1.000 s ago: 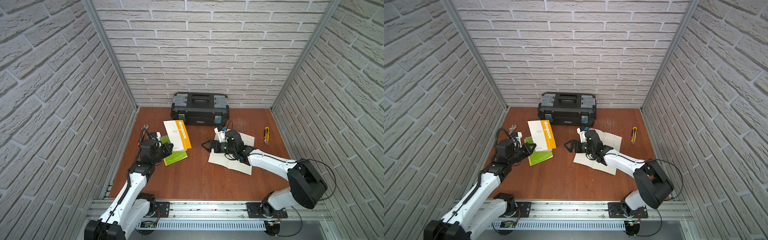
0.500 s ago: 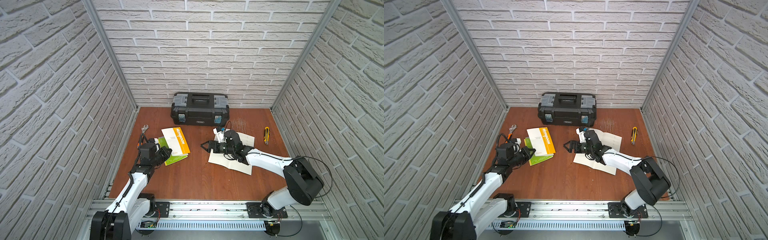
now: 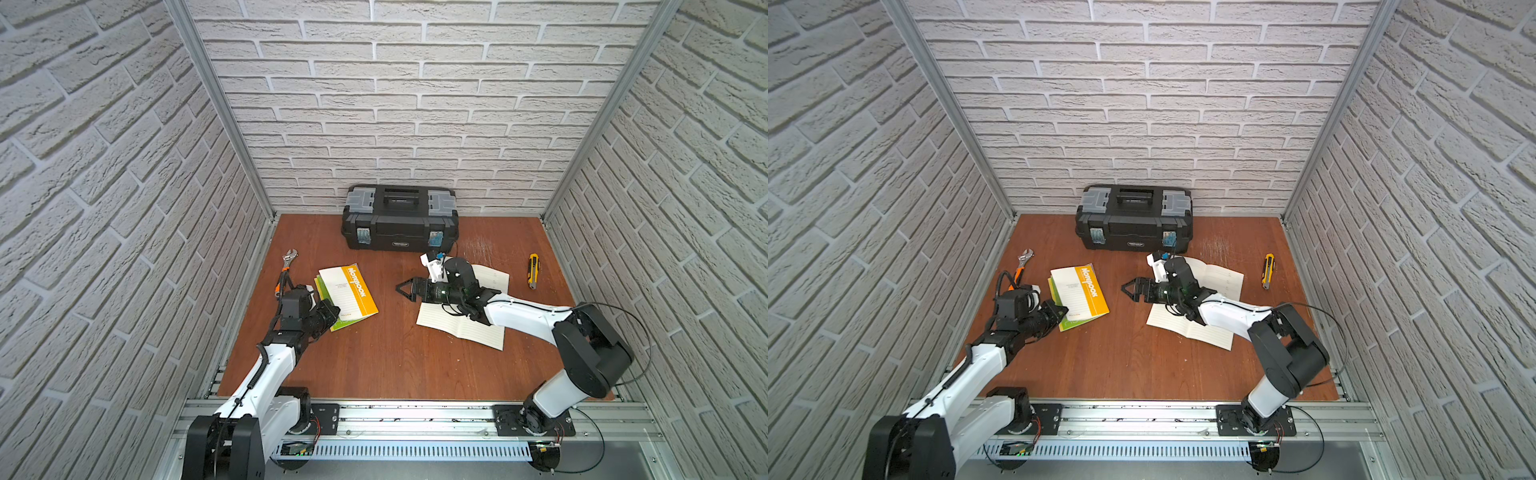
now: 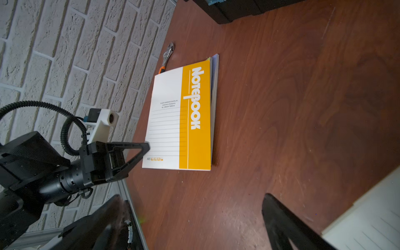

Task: Close the notebook
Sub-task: Place the notebook at the notebook.

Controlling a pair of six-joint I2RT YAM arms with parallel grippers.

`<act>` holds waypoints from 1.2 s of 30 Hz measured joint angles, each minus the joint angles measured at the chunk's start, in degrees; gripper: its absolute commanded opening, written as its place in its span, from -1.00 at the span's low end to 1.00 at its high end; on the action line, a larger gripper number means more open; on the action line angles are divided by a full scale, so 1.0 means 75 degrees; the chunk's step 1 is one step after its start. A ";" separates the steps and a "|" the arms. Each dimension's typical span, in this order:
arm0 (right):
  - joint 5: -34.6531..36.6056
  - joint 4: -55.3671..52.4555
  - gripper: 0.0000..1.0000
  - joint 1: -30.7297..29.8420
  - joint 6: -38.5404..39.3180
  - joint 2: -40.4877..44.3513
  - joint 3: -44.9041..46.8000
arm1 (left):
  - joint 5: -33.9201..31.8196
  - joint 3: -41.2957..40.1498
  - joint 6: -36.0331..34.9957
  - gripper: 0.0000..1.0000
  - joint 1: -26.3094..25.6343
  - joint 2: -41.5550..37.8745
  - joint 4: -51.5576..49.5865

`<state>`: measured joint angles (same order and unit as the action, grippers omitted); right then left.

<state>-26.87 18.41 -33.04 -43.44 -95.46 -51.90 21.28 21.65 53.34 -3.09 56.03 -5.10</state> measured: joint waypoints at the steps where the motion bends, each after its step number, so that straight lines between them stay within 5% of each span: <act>1: -0.0047 0.0117 1.00 -0.0067 -0.0096 -0.0239 -0.0207 | -0.0047 -0.0012 -0.0029 -1.00 0.0006 0.0064 -0.0032; 15: -0.0455 0.1746 1.00 -0.1145 -0.1373 -0.3200 -0.2637 | -0.0551 -0.0216 -0.0291 -1.00 0.0169 0.0154 -0.0306; 25: -0.0455 0.1690 1.00 -0.1338 -0.1559 -0.3864 -0.3395 | -0.0329 -0.0216 -0.0443 -1.00 0.0201 0.1078 0.0254; 36: -0.0391 0.1629 1.00 -0.1378 -0.1565 -0.4325 -0.3596 | -0.0431 -0.0064 -0.0694 -1.00 0.0207 0.0950 0.0189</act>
<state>-29.80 30.63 -43.38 -55.18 -127.90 -78.87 18.04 21.17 48.14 -1.54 63.16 -3.68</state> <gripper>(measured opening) 0.997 0.045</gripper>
